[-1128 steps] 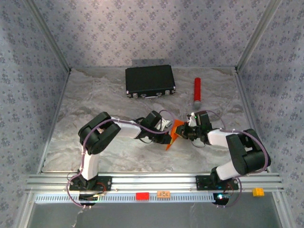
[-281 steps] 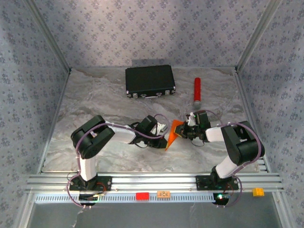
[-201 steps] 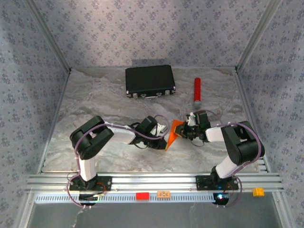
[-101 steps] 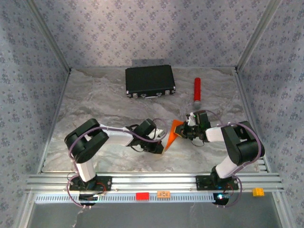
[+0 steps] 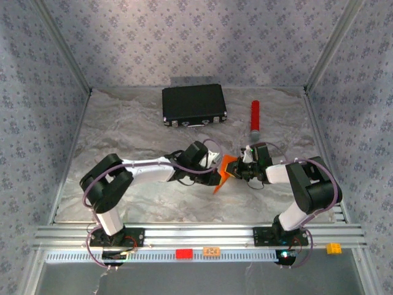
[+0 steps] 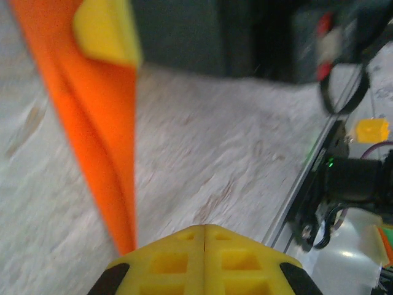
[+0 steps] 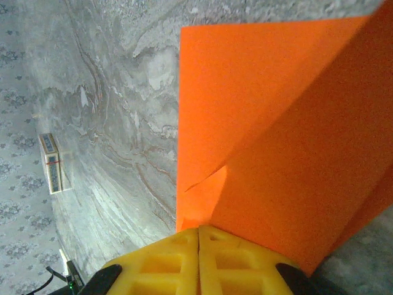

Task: Fold a paper plane with a square sheet of paper (pick it up from the middle)
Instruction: Fold the wing for the fifth time at the center of the table.

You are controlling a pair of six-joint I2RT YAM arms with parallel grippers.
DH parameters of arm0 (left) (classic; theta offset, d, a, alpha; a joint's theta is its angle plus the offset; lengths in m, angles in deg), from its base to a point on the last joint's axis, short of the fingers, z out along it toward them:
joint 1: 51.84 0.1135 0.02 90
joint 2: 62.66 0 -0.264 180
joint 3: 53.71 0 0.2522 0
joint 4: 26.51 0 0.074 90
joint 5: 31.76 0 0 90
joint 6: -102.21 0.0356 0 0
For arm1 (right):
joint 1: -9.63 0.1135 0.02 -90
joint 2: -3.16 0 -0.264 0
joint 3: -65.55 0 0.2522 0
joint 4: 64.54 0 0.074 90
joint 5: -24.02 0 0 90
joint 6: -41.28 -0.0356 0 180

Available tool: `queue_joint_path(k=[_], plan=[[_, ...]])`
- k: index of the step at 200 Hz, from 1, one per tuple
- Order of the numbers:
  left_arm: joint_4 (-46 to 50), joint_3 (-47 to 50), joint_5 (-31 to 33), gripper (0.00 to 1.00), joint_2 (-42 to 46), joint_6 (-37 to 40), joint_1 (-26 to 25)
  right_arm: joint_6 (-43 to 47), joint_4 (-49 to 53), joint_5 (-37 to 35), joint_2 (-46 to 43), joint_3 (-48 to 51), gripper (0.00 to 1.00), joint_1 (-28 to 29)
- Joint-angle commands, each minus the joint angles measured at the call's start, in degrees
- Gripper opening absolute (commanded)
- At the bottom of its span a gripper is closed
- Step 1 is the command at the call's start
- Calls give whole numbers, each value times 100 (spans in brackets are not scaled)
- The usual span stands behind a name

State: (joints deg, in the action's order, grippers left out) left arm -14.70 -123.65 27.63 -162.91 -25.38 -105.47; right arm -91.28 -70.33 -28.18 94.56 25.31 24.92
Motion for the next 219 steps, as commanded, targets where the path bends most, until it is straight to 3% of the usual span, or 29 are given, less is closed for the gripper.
queue_joint_path(k=[1,133,219], plan=[[-62,-261,-54,4,-361,-41,36,143,495,-608,164,88,10,1],[-64,-997,-184,5,-1404,91,54,124,479,-599,177,90,10,1],[354,-142,284,5,-1265,308,-38,147,509,-621,264,55,10,6]])
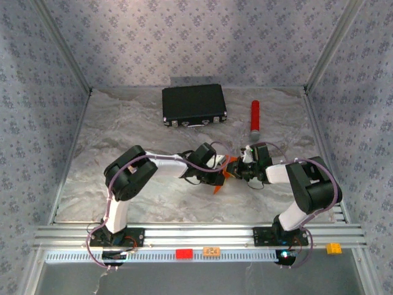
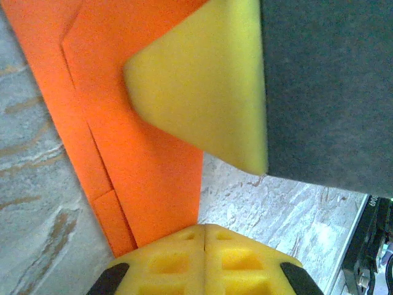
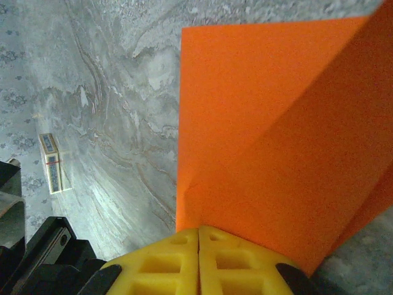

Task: Fold a paper plane with a square sheet of paper (pick it up from the middle)
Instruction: Fold the wing for the fifth time at the center of the table.

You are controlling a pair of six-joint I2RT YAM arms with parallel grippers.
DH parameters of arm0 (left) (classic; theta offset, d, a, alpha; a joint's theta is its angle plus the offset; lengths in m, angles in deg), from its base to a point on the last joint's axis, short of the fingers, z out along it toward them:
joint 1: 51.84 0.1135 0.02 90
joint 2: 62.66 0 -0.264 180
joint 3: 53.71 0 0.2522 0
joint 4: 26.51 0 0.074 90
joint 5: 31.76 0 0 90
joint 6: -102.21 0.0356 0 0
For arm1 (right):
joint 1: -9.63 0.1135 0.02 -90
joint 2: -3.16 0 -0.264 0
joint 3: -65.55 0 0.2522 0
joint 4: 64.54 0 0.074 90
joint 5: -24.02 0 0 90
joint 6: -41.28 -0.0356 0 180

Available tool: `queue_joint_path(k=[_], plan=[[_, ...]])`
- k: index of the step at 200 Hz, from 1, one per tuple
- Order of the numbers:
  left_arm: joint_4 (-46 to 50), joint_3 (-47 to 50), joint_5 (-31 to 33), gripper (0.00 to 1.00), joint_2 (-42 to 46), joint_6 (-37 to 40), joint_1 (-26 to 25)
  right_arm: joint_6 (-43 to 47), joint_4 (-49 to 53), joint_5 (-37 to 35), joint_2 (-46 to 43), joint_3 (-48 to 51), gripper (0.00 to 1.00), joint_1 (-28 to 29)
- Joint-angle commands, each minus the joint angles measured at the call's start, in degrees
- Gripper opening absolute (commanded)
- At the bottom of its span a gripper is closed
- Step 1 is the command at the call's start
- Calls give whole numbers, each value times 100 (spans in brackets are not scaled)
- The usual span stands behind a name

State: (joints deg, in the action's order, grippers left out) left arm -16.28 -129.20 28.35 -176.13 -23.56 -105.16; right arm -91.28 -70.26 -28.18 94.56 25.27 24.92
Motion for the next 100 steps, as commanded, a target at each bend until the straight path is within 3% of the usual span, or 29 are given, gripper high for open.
queue_joint_path(k=[1,100], plan=[[511,424,212,5,68,124,-75,150,505,-623,264,60,10,8],[1048,894,617,4,561,363,-293,152,514,-617,257,62,10,3]])
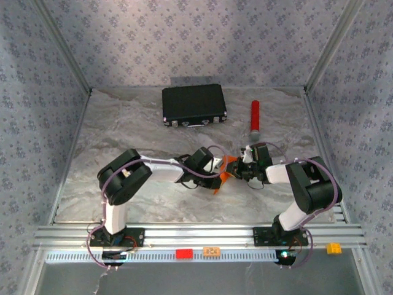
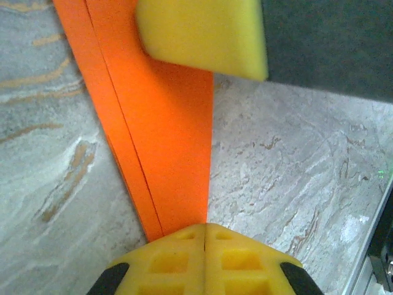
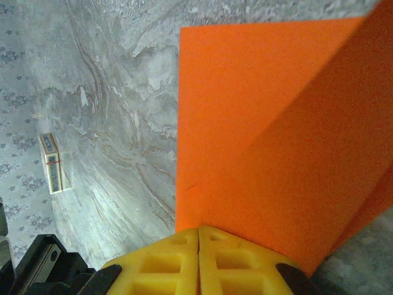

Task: Fold a paper plane with a square sheet of paper (pick it up from the middle)
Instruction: Fold the wing for the fifth time at the center of the table.

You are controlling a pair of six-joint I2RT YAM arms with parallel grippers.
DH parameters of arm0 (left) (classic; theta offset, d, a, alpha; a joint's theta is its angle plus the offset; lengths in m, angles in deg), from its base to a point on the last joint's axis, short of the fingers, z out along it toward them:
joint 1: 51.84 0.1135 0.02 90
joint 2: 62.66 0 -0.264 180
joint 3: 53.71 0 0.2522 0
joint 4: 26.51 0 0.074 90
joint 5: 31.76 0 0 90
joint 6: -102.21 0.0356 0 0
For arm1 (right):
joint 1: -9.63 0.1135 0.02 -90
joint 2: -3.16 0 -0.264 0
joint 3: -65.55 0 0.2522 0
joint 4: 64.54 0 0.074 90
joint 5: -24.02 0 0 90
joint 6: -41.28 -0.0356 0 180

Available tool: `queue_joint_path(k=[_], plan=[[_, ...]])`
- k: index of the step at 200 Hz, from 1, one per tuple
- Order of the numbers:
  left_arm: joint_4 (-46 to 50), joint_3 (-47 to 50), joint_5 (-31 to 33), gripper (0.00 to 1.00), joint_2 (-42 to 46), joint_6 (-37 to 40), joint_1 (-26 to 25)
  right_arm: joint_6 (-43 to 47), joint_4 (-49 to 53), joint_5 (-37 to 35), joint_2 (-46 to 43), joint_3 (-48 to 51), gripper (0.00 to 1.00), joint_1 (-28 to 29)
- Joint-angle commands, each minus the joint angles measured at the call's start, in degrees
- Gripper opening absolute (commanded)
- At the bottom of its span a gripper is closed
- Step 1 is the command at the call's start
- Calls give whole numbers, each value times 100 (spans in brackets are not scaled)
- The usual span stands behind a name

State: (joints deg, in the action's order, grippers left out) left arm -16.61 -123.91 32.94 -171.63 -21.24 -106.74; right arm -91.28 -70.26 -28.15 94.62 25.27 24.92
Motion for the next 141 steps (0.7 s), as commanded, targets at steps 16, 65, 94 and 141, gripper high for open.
queue_joint_path(k=[16,65,94,141], plan=[[1015,398,246,4,269,89,-138,143,498,-609,263,51,10,7],[729,-55,357,4,648,-69,-118,126,485,-625,241,54,10,10],[476,-392,97,5,518,-177,-52,122,481,-633,214,66,10,10],[251,-744,-206,6,122,-342,-57,123,462,-607,241,61,10,11]])
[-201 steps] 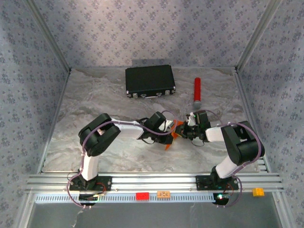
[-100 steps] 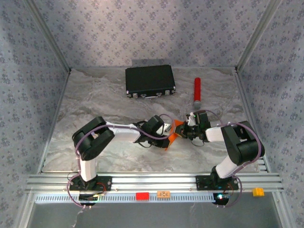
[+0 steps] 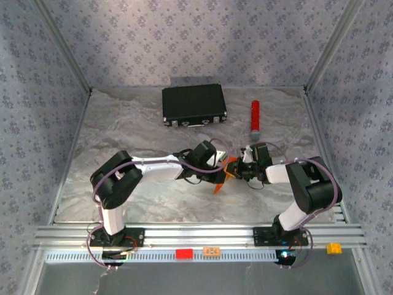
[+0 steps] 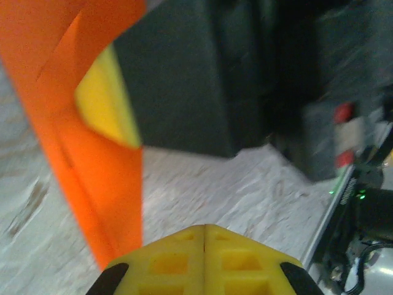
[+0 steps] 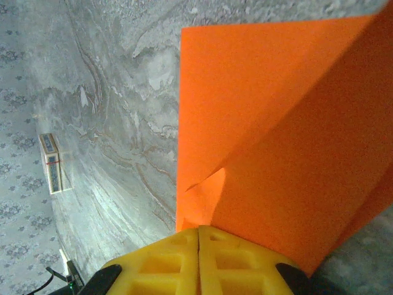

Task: Fold a paper plane with a square sheet of paper (pick it up from the middle)
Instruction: Fold the wing for the fifth time at the center of the table.

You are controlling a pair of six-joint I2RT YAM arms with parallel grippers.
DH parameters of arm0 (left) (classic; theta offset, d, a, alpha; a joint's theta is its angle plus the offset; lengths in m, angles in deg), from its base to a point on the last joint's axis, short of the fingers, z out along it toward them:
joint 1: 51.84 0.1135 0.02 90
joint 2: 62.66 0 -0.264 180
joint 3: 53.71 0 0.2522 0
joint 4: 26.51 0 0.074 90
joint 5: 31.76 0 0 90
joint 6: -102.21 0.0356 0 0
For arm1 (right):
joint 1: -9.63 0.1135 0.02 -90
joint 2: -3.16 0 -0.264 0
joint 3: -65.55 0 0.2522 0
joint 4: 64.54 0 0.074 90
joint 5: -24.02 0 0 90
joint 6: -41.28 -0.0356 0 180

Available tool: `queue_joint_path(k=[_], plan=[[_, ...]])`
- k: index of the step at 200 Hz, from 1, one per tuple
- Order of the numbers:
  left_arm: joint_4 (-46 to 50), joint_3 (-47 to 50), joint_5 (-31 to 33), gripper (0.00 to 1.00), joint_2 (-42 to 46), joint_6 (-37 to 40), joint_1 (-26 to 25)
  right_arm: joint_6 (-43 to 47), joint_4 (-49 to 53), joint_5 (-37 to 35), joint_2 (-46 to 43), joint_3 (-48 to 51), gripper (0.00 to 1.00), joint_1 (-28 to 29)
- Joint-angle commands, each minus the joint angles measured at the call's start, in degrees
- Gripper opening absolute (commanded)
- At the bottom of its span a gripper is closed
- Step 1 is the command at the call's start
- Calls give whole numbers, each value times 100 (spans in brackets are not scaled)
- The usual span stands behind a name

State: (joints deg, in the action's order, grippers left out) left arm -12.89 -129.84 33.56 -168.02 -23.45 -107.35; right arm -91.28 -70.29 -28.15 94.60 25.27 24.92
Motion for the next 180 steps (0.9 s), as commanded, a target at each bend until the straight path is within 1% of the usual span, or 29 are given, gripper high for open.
queue_joint_path(k=[1,14,43,65,93,128,153,180], plan=[[-123,-152,-284,6,-248,-123,5,124,460,-608,243,60,10,14],[-126,-222,-472,6,-396,-124,-4,120,465,-603,244,60,10,9],[-82,-212,-511,6,-639,-121,-27,123,464,-610,232,67,10,11],[19,-75,-416,6,-766,-128,-30,122,474,-624,225,67,10,15],[-53,411,-335,6,-620,-246,-30,140,518,-636,227,77,10,9],[-411,1089,-399,6,-278,-515,-39,152,535,-658,225,65,10,-8],[-343,1334,-372,6,-24,-503,-66,161,552,-661,236,52,10,-5],[-65,1476,-275,6,76,-390,-125,152,549,-665,234,53,10,3]])
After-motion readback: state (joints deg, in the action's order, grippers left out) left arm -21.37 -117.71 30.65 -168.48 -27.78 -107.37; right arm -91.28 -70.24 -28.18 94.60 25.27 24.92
